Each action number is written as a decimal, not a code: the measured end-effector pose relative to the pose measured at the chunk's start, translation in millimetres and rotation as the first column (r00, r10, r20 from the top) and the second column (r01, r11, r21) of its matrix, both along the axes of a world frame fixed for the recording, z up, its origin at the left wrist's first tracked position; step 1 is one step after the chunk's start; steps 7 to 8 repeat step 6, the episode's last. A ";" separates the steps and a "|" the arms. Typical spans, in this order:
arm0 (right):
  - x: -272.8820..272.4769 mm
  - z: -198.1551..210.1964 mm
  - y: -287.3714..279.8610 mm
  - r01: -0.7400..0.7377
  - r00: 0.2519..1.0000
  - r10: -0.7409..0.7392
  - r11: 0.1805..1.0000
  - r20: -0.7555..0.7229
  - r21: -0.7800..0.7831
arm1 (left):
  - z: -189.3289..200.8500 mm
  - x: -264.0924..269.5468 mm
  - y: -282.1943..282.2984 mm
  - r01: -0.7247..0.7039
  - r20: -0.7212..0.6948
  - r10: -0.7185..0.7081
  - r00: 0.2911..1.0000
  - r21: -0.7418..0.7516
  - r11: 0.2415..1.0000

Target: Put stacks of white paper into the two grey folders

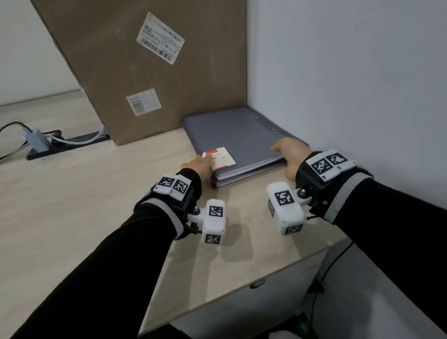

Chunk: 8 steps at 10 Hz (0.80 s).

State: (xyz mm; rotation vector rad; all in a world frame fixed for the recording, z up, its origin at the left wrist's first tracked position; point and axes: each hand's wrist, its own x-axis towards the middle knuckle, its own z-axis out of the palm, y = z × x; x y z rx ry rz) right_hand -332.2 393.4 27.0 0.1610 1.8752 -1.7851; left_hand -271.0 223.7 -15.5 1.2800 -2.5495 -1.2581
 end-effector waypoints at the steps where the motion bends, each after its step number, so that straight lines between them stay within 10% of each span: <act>1: -18.1 -6.7 0.5 -0.084 0.996 0.086 0.994 -0.032 0.067 | -2.3 -5.6 -4.3 -0.007 0.011 0.007 1.000 -0.016 1.000; 3: -2.2 3.3 -5.5 -0.180 0.925 0.322 0.838 -0.202 0.514 | -7.5 -9.0 -11.1 -0.005 0.040 0.007 0.999 -0.042 0.999; 5: -3.9 4.3 6.8 -0.154 0.980 0.186 0.936 -0.075 0.316 | 1.4 6.7 -16.9 -0.064 -0.178 0.086 0.980 0.129 0.990; 6: -4.1 8.1 13.3 -0.111 0.935 0.240 0.898 -0.261 0.427 | 19.8 23.4 -35.1 -0.203 -0.364 0.334 0.869 0.353 0.913; 8: -4.1 8.1 13.3 -0.111 0.935 0.240 0.898 -0.261 0.427 | 19.8 23.4 -35.1 -0.203 -0.364 0.334 0.869 0.353 0.913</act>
